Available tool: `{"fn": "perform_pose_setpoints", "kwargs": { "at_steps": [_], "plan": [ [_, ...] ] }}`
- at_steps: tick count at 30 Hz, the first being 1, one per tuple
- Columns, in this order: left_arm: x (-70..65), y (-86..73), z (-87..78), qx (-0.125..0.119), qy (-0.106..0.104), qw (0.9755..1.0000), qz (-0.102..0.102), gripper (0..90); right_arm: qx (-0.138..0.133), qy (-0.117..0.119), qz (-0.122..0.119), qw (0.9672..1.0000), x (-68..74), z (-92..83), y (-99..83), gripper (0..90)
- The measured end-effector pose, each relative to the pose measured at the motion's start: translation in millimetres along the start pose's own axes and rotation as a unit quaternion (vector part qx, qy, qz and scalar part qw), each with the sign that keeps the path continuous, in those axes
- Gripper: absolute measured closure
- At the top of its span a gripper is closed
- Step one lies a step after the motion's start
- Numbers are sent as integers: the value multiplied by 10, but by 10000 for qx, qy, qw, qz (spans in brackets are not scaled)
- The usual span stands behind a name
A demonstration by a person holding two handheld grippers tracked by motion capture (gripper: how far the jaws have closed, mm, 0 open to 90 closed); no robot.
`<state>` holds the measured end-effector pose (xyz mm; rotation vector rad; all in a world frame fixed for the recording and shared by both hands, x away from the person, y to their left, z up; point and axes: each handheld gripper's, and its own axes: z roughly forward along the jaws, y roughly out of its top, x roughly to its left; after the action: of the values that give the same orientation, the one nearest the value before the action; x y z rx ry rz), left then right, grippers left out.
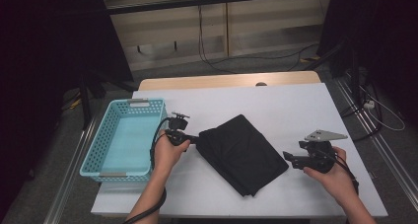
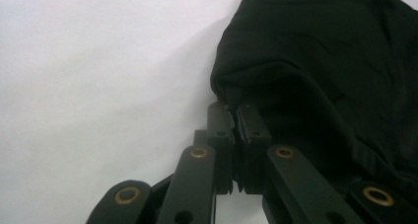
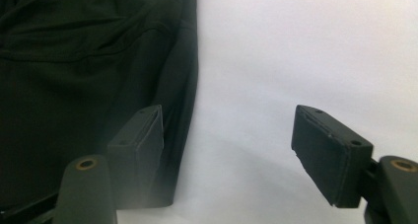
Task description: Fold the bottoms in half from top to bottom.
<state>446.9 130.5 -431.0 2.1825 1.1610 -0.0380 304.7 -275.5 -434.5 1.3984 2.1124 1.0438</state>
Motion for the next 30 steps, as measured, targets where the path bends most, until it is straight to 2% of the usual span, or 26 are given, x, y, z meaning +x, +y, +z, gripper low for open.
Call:
{"fn": "perform_pose_setpoints", "kwargs": {
  "at_steps": [12, 19, 30],
  "plan": [
    [129, 262, 14, 111, 317, 9993, -140, 861, -56, 114, -189, 9997, 110, 49, 23, 271],
    [191, 361, 53, 109, 394, 9989, -213, 862, -59, 118, -187, 9997, 118, 56, 21, 254],
    [238, 530, 113, 22, 567, 9983, -132, 863, -44, 178, -215, 9996, 170, 127, 14, 187]
  ]
}}
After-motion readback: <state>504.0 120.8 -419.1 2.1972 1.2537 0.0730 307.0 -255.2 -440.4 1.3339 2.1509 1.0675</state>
